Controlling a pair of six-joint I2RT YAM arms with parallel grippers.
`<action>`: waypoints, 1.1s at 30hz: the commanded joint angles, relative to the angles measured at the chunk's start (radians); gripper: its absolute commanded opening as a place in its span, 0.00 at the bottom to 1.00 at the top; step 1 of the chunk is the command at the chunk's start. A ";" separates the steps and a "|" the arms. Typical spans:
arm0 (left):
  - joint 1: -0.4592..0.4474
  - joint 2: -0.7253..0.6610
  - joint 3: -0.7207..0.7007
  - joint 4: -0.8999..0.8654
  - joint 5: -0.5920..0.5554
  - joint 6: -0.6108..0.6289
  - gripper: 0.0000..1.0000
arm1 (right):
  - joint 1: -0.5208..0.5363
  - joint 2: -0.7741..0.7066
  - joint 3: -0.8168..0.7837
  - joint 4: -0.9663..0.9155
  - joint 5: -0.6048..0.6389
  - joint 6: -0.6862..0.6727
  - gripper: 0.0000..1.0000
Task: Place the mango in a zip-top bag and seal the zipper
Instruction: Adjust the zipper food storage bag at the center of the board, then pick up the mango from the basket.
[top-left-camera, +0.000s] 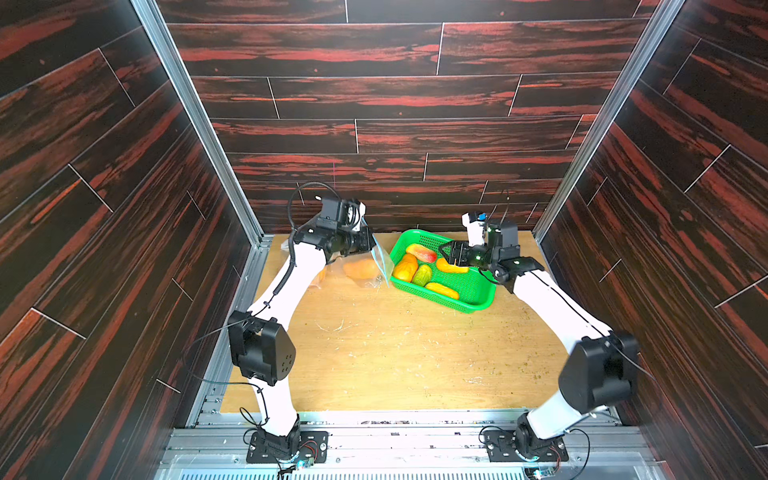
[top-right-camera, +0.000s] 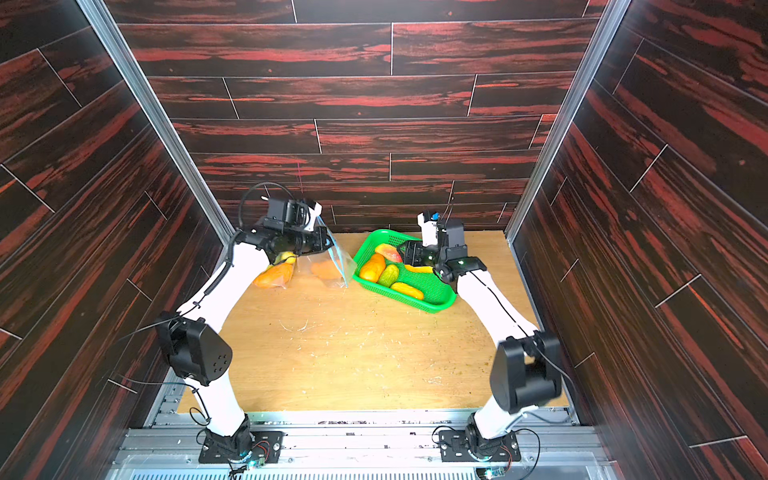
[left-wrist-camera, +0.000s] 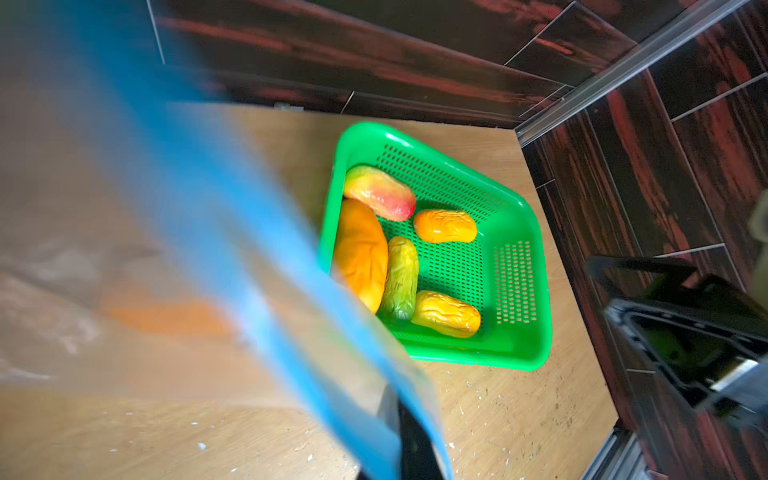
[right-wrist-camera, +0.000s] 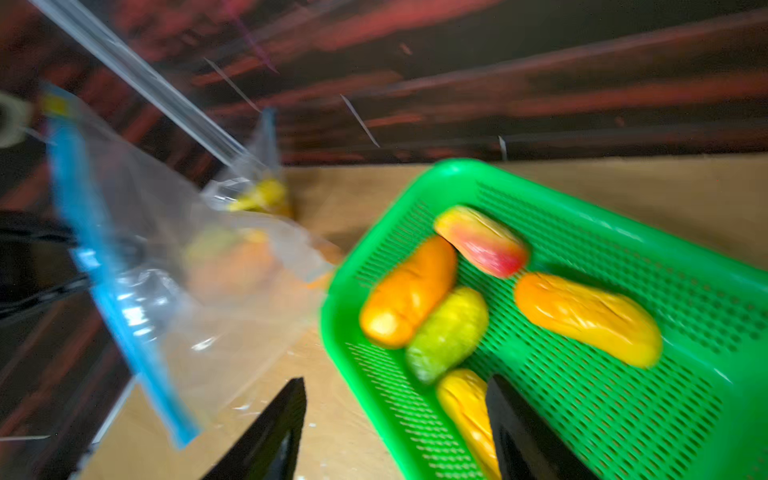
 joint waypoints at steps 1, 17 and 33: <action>0.009 -0.071 -0.122 0.196 0.014 -0.137 0.00 | 0.011 0.083 0.035 -0.059 0.107 -0.055 0.74; 0.011 -0.126 -0.369 0.530 0.034 -0.370 0.00 | 0.082 0.414 0.279 -0.101 0.018 -0.480 0.82; 0.016 -0.231 -0.426 0.450 -0.032 -0.321 0.00 | 0.143 0.809 0.744 -0.338 0.137 -0.555 0.84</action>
